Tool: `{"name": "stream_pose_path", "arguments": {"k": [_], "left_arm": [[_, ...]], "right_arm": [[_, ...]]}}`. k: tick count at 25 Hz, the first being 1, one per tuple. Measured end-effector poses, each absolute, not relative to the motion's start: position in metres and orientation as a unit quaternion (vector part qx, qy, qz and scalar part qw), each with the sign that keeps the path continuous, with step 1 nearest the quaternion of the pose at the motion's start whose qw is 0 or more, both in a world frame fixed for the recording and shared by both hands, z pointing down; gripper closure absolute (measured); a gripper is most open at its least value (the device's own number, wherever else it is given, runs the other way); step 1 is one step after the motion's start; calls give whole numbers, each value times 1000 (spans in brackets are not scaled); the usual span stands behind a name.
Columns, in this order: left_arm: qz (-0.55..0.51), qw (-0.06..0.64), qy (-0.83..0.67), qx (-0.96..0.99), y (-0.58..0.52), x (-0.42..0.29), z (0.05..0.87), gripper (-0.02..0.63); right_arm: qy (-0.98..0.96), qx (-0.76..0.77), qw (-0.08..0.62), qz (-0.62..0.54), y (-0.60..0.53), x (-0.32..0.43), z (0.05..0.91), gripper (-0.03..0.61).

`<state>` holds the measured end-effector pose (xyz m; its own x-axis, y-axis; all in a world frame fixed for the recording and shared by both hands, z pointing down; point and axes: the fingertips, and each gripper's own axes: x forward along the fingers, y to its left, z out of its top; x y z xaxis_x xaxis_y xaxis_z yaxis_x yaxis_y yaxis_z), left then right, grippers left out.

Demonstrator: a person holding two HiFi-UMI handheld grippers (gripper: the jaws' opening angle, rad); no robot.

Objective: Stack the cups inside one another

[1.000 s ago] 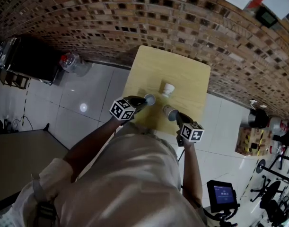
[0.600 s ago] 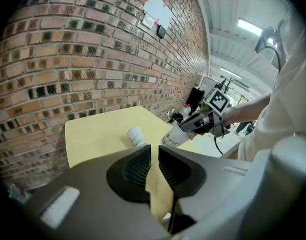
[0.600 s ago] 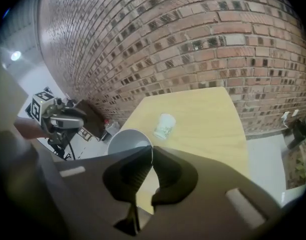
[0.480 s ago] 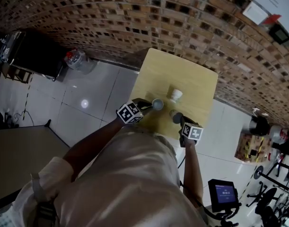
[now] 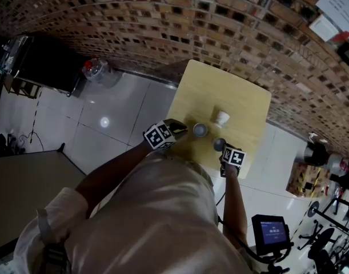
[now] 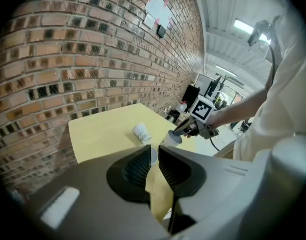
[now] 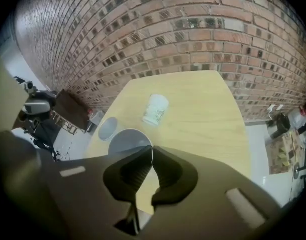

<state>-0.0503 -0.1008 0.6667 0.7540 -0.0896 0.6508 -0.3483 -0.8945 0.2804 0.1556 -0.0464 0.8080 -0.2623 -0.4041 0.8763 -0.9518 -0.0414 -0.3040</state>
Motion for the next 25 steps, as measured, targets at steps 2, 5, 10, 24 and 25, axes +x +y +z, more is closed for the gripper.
{"name": "stream_pose_path", "arguments": {"k": [2,5,10,24,25], "left_arm": [[331,197,-120,915,-103,-57,668,552],[329,195,-121,916,-106,-65,671,552],[333,201,-125,913,-110,-78,669,552],[321,215,-137,912,-117,-93,674,551],[320,216,-137,913,-117,-93,674,551]], "right_arm": [[-624,539,291,486,-47,153,816,566],[-614,541,301,490,-46,150,825,566],[-602,547,314,490,-47,148,833,566],[-598,562,310,479,-58,143,834,545],[-599,562,308,479,-58,143,833,538]]}}
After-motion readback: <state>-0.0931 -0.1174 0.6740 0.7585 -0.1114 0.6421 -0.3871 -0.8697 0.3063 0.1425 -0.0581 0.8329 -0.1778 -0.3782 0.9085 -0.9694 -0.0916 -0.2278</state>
